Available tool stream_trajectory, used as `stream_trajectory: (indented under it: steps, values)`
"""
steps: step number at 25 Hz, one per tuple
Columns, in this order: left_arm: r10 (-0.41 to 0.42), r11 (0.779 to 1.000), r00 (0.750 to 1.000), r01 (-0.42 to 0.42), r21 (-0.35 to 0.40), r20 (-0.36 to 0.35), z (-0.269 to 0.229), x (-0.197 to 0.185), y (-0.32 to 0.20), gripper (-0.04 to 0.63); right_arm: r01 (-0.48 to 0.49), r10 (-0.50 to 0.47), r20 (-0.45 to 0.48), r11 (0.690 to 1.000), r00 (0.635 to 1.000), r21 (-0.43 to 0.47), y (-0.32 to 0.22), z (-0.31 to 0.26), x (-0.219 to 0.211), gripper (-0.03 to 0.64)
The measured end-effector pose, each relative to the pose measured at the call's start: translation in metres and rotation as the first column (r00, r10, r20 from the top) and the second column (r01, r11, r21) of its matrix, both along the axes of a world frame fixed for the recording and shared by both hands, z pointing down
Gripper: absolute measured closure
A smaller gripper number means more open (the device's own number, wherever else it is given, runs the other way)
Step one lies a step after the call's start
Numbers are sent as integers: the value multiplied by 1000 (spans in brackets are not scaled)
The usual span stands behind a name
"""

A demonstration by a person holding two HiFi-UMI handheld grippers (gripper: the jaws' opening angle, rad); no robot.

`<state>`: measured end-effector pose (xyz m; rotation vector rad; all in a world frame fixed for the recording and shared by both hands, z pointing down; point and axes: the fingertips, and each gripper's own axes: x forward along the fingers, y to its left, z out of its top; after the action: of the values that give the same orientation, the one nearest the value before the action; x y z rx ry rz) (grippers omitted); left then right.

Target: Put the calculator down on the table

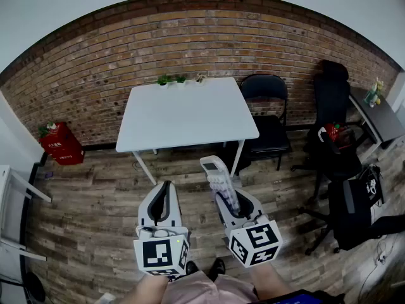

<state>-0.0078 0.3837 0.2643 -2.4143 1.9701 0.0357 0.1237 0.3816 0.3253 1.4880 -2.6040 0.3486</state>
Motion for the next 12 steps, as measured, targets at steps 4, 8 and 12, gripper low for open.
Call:
stream_trajectory:
  steps: [4, 8, 12]
  values:
    - [1, 1000, 1000, -1, 8, -1, 0, 5, 3, 580, 3, -3, -1, 1000, 1000, 6, 2, 1, 4, 485]
    - [3, 1000, 1000, -3, 5, 2, 2, 11, 6, 580, -3, 3, 15, 1000, 1000, 8, 5, 1, 10, 485]
    - [1, 1000, 1000, -1, 0, 5, 6, 22, 8, 581, -10, 9, 56, 1000, 998, 8, 7, 0, 24, 483]
